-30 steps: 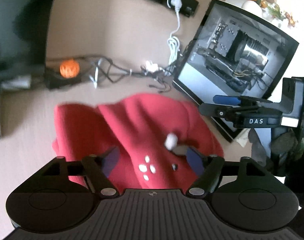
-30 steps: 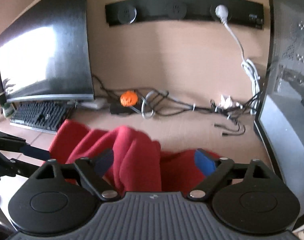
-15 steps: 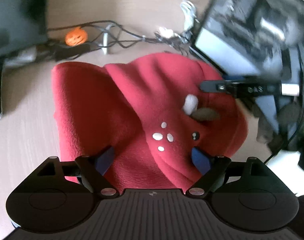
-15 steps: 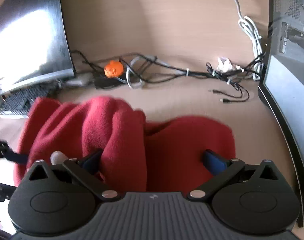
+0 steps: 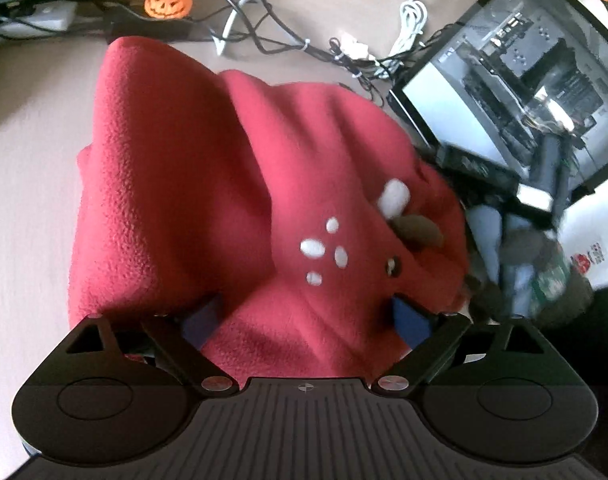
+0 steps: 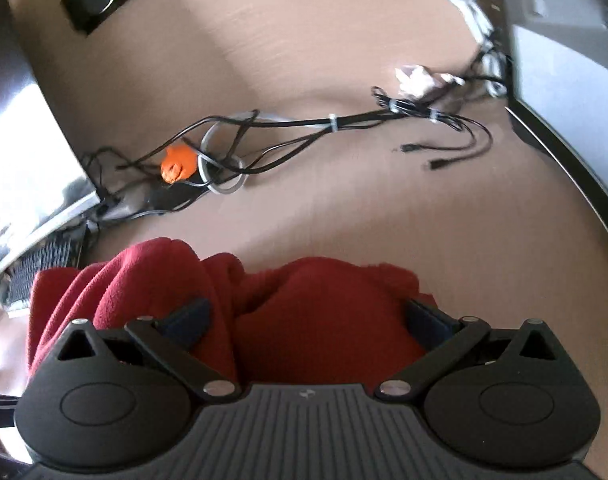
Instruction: Fold clothes
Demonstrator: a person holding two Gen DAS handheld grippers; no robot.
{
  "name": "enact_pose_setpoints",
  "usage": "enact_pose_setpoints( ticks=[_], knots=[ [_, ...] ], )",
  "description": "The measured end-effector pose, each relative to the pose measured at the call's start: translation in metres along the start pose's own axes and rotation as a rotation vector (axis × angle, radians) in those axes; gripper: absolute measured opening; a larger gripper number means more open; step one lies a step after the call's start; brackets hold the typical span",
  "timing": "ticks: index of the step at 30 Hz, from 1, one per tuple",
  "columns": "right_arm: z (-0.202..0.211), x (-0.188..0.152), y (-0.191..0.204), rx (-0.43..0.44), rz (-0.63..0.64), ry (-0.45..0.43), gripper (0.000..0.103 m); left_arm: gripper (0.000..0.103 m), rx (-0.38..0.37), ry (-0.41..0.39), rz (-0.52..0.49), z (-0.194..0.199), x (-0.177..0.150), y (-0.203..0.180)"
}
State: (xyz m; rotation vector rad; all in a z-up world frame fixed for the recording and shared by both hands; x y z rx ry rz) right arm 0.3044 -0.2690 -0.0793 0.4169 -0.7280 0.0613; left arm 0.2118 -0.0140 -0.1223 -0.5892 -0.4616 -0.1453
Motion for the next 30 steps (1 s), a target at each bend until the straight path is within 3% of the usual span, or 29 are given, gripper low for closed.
enact_pose_setpoints(
  ticks=[7,11,14,19,23,25,28,30],
  knots=[
    [0.027,-0.033,0.002,-0.046,-0.009,0.021,0.103,0.096,0.053,-0.069,-0.005,-0.021,0.058,0.016],
    [0.037,-0.045,0.009,-0.03,0.019,0.059,0.103,0.098,0.054,-0.104,-0.001,-0.032,0.09,0.026],
    [0.056,-0.036,0.009,-0.012,0.072,0.079,0.103,0.096,0.048,-0.123,0.067,-0.026,0.103,0.027],
    [0.09,0.007,-0.009,-0.039,0.04,-0.059,0.103,0.096,0.023,-0.179,0.081,0.002,0.096,0.017],
    [0.072,0.024,-0.029,-0.183,0.05,-0.086,0.103,0.096,0.03,-0.189,0.074,0.015,0.088,0.01],
    [0.049,0.021,-0.033,-0.225,0.057,-0.043,0.103,0.096,0.053,-0.207,0.035,0.024,0.085,0.006],
    [0.006,-0.006,-0.016,-0.172,0.063,0.112,0.103,0.097,0.079,-0.219,0.007,0.036,0.079,0.006],
    [-0.004,-0.021,0.003,-0.181,0.105,0.109,0.103,0.097,0.097,-0.226,0.005,0.042,0.077,0.009]
  ],
)
Point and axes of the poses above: each gripper's, at about its wrist camera, not at the fingertips, and z roughly against the way its jaws point, y to its left, x to its top, the point moved 8 cm from there along -z, roughly the way its jaws point, and after that the axes turned 2 degrees about z, right-handed, at the moved point
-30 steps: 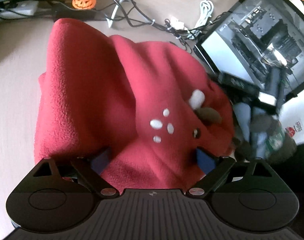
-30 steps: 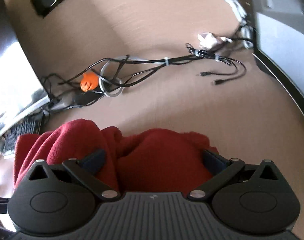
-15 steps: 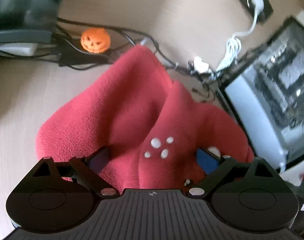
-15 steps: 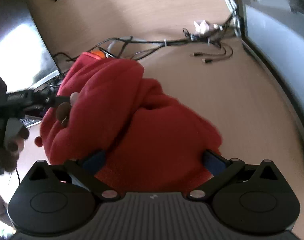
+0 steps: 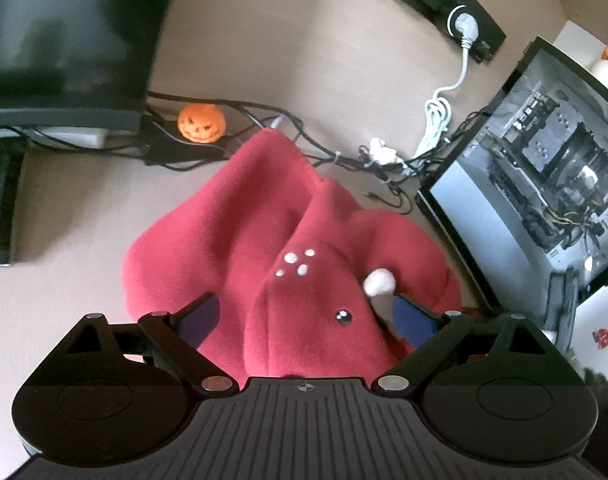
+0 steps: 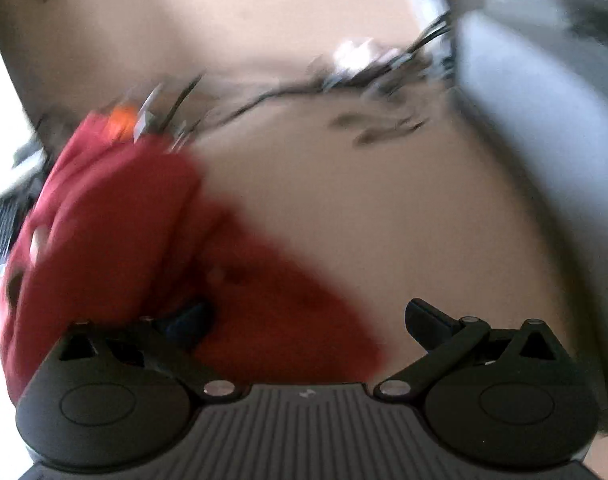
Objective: Fold clothes
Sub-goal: 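Withdraw the right gripper while the left gripper presses the hood flat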
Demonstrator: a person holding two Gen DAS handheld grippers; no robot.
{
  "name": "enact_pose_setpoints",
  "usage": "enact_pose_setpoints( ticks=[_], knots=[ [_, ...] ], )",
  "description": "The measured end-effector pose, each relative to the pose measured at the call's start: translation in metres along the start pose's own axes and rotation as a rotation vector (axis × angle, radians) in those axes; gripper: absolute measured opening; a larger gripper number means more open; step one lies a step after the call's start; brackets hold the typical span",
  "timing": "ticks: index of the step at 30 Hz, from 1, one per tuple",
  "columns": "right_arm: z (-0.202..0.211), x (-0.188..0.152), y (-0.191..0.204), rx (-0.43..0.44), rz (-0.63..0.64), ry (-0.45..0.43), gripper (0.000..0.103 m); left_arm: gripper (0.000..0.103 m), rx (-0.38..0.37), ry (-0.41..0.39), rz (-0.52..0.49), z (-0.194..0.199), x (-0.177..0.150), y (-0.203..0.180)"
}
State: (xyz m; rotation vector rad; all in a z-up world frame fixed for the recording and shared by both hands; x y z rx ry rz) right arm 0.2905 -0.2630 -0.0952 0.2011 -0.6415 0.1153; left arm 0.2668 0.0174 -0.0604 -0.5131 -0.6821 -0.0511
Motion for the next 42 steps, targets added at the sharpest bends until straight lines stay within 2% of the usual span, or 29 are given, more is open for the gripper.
enact_pose_setpoints(
  ticks=[2,5,10,13,16,19,23,25,28,29,35,42],
  knots=[
    [0.002,-0.005,0.018,0.0,0.04,-0.017,0.103,0.097,0.016,-0.005,0.009,0.003,0.0,0.005],
    [0.005,-0.016,0.039,0.085,0.061,0.026,0.103,0.097,0.031,0.0,0.021,0.0,-0.001,0.011],
    [0.023,-0.025,0.061,0.184,0.154,0.042,0.103,0.097,0.084,0.012,-0.044,-0.011,-0.003,0.011],
    [0.049,-0.011,0.055,0.26,0.15,-0.012,0.103,0.097,0.107,0.02,-0.085,-0.015,-0.005,0.012],
    [0.075,0.018,0.034,0.332,0.042,-0.086,0.103,0.097,0.093,0.018,-0.076,-0.014,-0.006,0.014],
    [0.077,0.046,0.018,0.3,-0.018,-0.15,0.103,0.097,0.095,0.017,-0.044,-0.011,-0.008,0.019],
    [0.048,0.066,0.023,0.219,-0.033,-0.179,0.103,0.097,0.12,0.027,-0.031,-0.006,-0.015,0.025],
    [0.026,0.066,0.03,0.175,-0.026,-0.163,0.103,0.097,0.121,0.039,-0.022,-0.005,-0.021,0.028],
    [-0.014,0.054,0.042,0.099,0.035,-0.076,0.103,0.097,0.11,0.059,-0.005,-0.009,-0.028,0.031],
    [-0.018,0.05,0.045,0.094,0.039,-0.071,0.103,0.097,0.109,0.062,-0.005,-0.011,-0.029,0.032],
    [-0.002,0.035,0.034,0.09,0.036,-0.078,0.103,0.098,0.052,0.086,0.039,-0.034,-0.023,0.036],
    [0.019,0.01,0.03,0.053,-0.013,-0.065,0.103,0.097,0.011,0.081,-0.022,-0.067,0.005,0.017]
  ],
)
Point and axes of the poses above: each gripper's, at about its wrist camera, not at the fingertips, and z roughly against the way its jaws point, y to its left, x to its top, the point moved 8 cm from there along -z, roughly the way its jaws point, and after that the axes turned 2 degrees about z, right-handed, at the moved point
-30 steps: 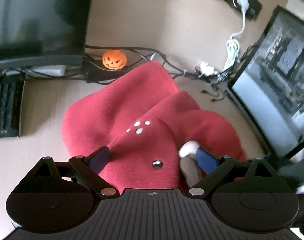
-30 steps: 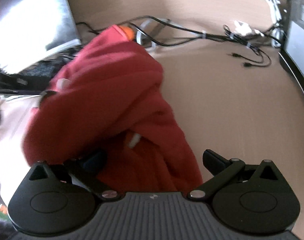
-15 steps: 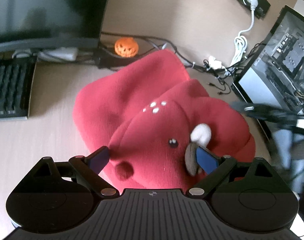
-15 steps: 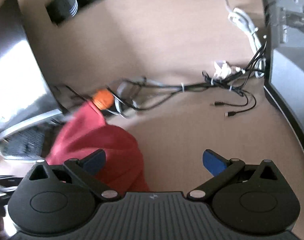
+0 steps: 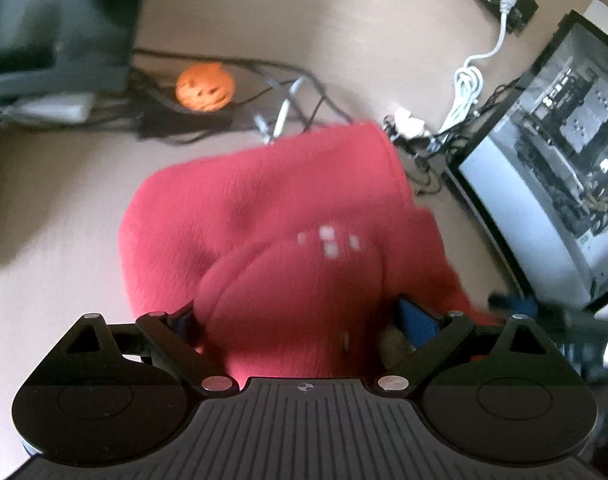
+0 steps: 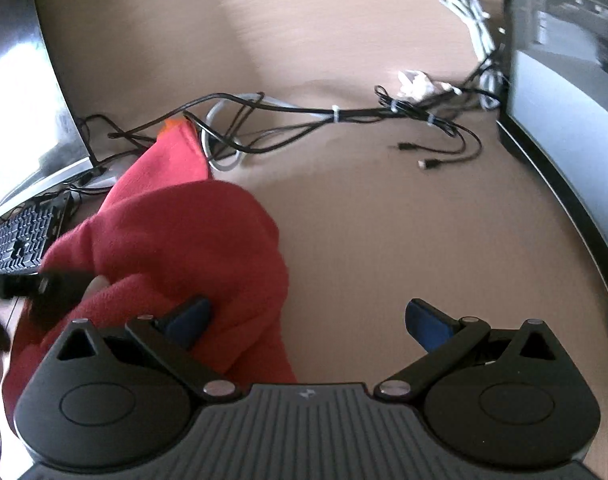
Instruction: Fold clothes
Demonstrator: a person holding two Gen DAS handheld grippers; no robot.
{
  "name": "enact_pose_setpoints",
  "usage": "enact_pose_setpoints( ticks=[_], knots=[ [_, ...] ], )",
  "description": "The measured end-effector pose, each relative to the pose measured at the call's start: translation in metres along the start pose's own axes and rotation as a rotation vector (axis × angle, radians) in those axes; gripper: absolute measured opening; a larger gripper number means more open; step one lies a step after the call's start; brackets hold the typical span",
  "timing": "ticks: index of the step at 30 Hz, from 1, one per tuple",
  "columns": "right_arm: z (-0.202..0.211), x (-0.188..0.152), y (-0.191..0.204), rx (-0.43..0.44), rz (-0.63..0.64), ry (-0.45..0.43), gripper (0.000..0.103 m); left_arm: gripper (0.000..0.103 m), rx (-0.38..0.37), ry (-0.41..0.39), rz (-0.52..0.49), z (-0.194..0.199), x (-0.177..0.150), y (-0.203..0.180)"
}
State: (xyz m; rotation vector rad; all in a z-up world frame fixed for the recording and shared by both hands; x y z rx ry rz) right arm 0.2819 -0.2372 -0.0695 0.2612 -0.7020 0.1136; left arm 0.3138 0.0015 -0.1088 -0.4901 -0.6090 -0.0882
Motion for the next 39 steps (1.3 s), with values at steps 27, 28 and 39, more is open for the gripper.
enact_pose_setpoints(
  ticks=[27,28,39],
  knots=[
    [-0.007,-0.008,0.019,0.404,-0.302,0.107,0.103,0.098,-0.056,0.039,0.148,0.025,-0.045,0.002],
    [-0.008,-0.011,0.02,0.437,-0.344,0.119,0.103,0.098,-0.062,0.038,0.147,0.022,-0.043,0.001],
    [-0.009,-0.024,0.02,0.485,-0.425,0.119,0.103,0.098,-0.107,0.011,0.116,-0.011,-0.002,-0.01]
  ],
)
Point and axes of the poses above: each gripper's, at about its wrist camera, not at the fingertips, and z roughly against the way its jaws point, y to its left, x to its top, the point moved 8 cm from there along -z, roughly the way its jaws point, and after that the axes turned 2 degrees about z, right-handed, at the moved point
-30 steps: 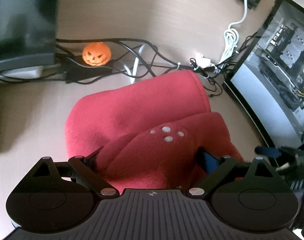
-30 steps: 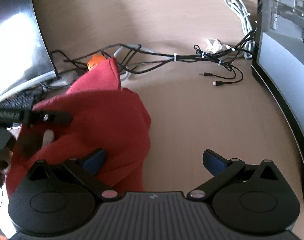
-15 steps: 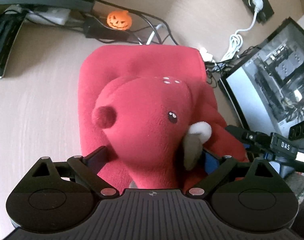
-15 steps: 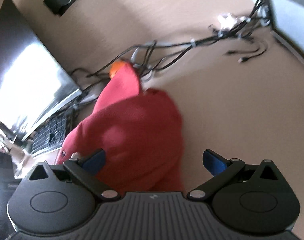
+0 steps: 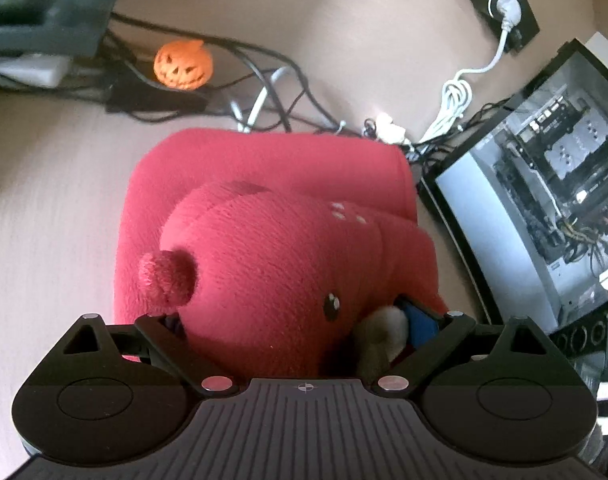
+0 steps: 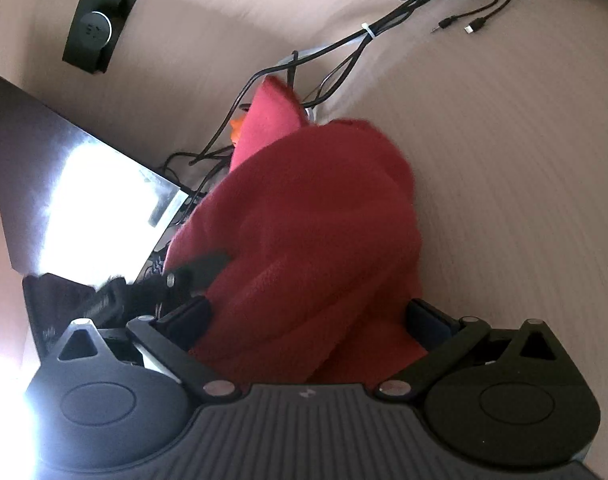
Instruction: Fold clothes
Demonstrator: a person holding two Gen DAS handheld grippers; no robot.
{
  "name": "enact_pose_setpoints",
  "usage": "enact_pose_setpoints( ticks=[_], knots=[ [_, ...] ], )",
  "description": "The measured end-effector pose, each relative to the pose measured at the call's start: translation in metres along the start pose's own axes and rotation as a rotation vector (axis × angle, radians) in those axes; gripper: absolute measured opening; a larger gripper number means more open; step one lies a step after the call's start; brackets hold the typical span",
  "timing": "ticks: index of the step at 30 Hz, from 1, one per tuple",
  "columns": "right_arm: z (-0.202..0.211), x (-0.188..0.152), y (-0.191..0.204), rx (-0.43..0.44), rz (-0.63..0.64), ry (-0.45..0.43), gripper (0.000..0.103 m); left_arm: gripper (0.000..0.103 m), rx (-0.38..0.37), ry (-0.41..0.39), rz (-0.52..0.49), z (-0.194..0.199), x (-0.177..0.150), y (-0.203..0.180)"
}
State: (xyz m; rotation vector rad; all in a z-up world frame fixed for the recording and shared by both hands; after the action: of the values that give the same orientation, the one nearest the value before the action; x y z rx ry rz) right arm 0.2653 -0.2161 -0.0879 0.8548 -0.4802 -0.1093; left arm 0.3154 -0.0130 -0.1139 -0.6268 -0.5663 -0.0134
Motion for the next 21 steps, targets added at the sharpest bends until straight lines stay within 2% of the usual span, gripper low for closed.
enact_pose_setpoints(
  ticks=[1,3,5,6,9,11,13,16,18,21],
  knots=[
    [-0.001,0.001,0.002,-0.003,0.013,0.01,0.103,0.098,0.006,-0.004,-0.002,0.0,0.003,0.0],
    [0.004,0.006,0.009,-0.023,0.081,0.025,0.103,0.098,0.065,-0.02,-0.032,0.011,0.001,-0.002],
    [0.022,0.018,0.021,-0.068,0.182,-0.012,0.103,0.098,0.136,-0.044,-0.085,0.026,-0.003,-0.006],
    [0.033,0.026,0.027,-0.101,0.243,-0.047,0.103,0.098,0.173,-0.058,-0.119,0.034,-0.006,-0.008],
    [0.049,0.045,0.042,-0.276,0.445,-0.163,0.103,0.098,0.247,-0.08,-0.173,0.05,-0.013,-0.011],
    [0.03,0.044,0.04,-0.372,0.54,-0.135,0.103,0.098,0.274,-0.086,-0.184,0.056,-0.017,-0.012],
    [-0.006,0.03,0.023,-0.522,0.617,-0.017,0.103,0.098,0.314,-0.097,-0.199,0.06,-0.018,-0.012],
    [-0.016,0.028,0.028,-0.531,0.641,-0.029,0.103,0.098,0.376,-0.119,-0.214,0.068,-0.021,-0.012],
    [-0.01,0.038,0.039,-0.498,0.652,-0.039,0.103,0.098,0.38,-0.122,-0.204,0.074,-0.023,-0.01],
    [0.0,0.065,0.059,-0.415,0.627,-0.114,0.103,0.098,0.405,-0.121,-0.191,0.078,-0.029,-0.006]
  ],
)
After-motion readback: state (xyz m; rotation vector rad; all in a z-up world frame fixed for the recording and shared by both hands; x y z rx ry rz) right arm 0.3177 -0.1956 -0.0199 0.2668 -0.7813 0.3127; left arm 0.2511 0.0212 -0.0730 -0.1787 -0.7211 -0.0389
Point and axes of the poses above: each gripper's, at about its wrist camera, not at the fingertips, and z roughly against the way its jaws point, y to its left, x to its top, the point moved 8 cm from there along -z, roughly the way its jaws point, and after that the axes turned 2 degrees about z, right-handed, at the moved point
